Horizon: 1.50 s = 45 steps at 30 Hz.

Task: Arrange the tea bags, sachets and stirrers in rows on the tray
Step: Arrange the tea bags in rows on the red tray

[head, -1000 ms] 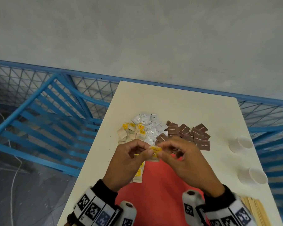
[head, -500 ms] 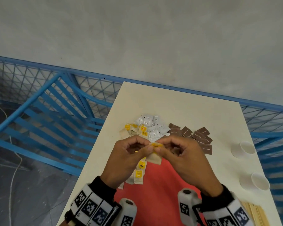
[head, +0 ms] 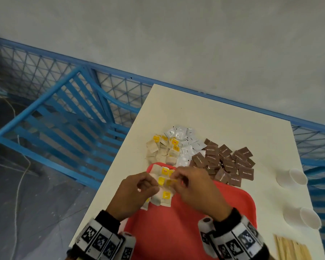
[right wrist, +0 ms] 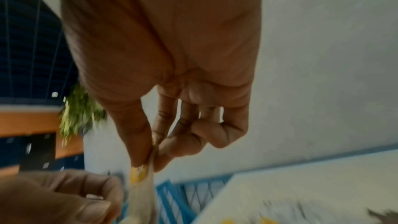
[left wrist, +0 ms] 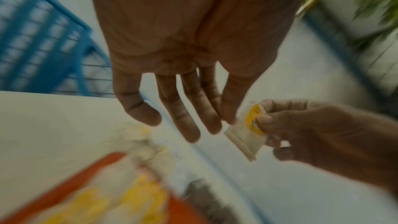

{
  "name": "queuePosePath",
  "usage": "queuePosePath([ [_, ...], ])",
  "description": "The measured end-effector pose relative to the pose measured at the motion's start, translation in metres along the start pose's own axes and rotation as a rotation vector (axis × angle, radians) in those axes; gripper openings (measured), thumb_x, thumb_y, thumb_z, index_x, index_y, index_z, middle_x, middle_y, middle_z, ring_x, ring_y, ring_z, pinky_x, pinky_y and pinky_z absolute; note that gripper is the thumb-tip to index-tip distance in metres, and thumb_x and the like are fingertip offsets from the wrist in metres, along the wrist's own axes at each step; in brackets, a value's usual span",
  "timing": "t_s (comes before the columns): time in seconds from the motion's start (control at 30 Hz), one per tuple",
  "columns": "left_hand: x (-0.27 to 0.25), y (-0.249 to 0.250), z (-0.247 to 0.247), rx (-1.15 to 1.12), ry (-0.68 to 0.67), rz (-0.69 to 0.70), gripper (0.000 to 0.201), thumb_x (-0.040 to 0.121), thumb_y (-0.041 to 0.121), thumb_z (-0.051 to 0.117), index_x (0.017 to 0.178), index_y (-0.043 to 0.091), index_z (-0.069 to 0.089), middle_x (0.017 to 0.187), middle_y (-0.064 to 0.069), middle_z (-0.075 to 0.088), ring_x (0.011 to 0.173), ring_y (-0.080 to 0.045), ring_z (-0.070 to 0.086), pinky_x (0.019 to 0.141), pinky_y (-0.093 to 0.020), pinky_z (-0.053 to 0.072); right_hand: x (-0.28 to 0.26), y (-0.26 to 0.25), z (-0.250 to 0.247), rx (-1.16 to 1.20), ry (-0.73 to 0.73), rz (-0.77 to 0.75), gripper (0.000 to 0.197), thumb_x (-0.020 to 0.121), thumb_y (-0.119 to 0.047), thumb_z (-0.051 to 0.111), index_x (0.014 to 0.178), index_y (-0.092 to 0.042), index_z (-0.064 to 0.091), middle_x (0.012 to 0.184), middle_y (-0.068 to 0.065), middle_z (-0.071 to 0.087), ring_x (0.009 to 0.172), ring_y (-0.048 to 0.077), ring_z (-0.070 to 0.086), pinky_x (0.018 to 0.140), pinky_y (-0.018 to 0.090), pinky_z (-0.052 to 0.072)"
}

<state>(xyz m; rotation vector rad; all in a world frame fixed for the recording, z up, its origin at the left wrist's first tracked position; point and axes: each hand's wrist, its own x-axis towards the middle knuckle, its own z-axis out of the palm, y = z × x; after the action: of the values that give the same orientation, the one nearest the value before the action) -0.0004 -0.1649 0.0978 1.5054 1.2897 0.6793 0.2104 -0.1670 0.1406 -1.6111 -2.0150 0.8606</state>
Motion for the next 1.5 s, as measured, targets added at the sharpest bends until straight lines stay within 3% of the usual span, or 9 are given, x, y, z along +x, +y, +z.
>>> queuePosePath([
  [0.1,-0.018,-0.057,-0.003,0.216,0.086,-0.097,0.016,0.08,0.02,0.078,0.073,0.028,0.067,0.068,0.012,0.067,0.065,-0.01,0.062,0.065,-0.03,0.052,-0.002,0.025,0.049,-0.123,-0.215,0.101,0.006,0.085,-0.03,0.064,0.082,-0.025,0.063,0.074,-0.01,0.062,0.071,0.007,0.056,0.065,0.025,0.044],
  [0.27,-0.033,-0.103,0.004,0.388,0.053,-0.11,0.004,0.079,0.039,0.066,0.083,0.039,0.065,0.079,0.021,0.059,0.068,0.0,0.056,0.067,-0.03,0.051,0.001,0.04,0.096,0.0,-0.485,0.132,0.009,0.082,-0.016,0.069,0.081,-0.008,0.069,0.077,-0.004,0.064,0.07,0.004,0.056,0.062,0.011,0.038],
  [0.43,-0.027,-0.114,0.014,0.56,-0.042,-0.082,0.022,0.088,0.036,0.061,0.109,0.04,0.067,0.106,0.019,0.054,0.09,-0.008,0.059,0.072,-0.028,0.049,0.017,0.054,0.122,-0.038,-0.445,0.264,0.019,0.078,-0.004,0.057,0.08,-0.012,0.074,0.088,0.001,0.073,0.082,0.017,0.066,0.074,0.026,0.051],
  [0.7,-0.02,-0.12,0.02,0.712,-0.116,-0.038,0.024,0.087,0.038,0.048,0.098,0.038,0.069,0.1,0.006,0.056,0.084,-0.017,0.063,0.059,-0.029,0.042,0.022,0.057,0.131,-0.091,-0.366,0.326,0.032,0.078,-0.015,0.063,0.056,-0.032,0.046,0.082,-0.013,0.06,0.089,0.018,0.062,0.075,0.031,0.052],
  [0.93,-0.02,-0.123,0.022,0.708,-0.166,-0.073,0.023,0.099,0.038,0.046,0.113,0.036,0.065,0.118,0.008,0.046,0.104,-0.01,0.052,0.076,-0.028,0.048,0.016,0.055,0.134,-0.152,-0.245,0.356,0.009,0.087,-0.033,0.06,0.086,-0.027,0.053,0.094,-0.007,0.057,0.088,0.015,0.054,0.068,0.03,0.043],
  [1.03,-0.019,-0.127,0.024,0.702,-0.138,-0.027,0.025,0.094,0.044,0.045,0.108,0.036,0.065,0.111,0.007,0.05,0.096,-0.012,0.057,0.067,-0.027,0.048,0.011,0.056,0.131,-0.146,-0.193,0.348,0.009,0.09,-0.032,0.057,0.096,-0.029,0.05,0.099,-0.008,0.053,0.091,0.015,0.052,0.069,0.028,0.039],
  [1.2,-0.02,-0.132,0.022,0.699,-0.135,-0.007,0.016,0.081,0.046,0.049,0.089,0.038,0.06,0.087,0.008,0.053,0.067,-0.008,0.058,0.041,-0.019,0.038,-0.008,0.065,0.13,-0.11,-0.282,0.303,0.023,0.085,-0.024,0.052,0.065,-0.029,0.042,0.08,-0.01,0.061,0.077,0.012,0.056,0.062,0.024,0.042],
  [1.37,-0.019,-0.128,0.023,0.731,-0.156,0.048,0.018,0.073,0.033,0.081,0.082,0.037,0.066,0.082,0.008,0.051,0.063,-0.007,0.056,0.041,-0.014,0.028,-0.022,0.069,0.141,-0.084,-0.388,0.22,0.011,0.088,-0.023,0.053,0.092,-0.028,0.061,0.104,-0.006,0.059,0.099,0.013,0.053,0.086,0.027,0.043],
  [1.5,-0.021,-0.128,0.023,0.731,-0.138,0.047,0.009,0.081,0.043,0.065,0.088,0.038,0.062,0.086,0.008,0.05,0.065,-0.008,0.056,0.04,-0.015,0.034,-0.022,0.068,0.14,-0.045,-0.359,0.186,0.016,0.087,-0.021,0.053,0.097,-0.024,0.065,0.104,-0.003,0.06,0.097,0.014,0.056,0.083,0.025,0.042],
])
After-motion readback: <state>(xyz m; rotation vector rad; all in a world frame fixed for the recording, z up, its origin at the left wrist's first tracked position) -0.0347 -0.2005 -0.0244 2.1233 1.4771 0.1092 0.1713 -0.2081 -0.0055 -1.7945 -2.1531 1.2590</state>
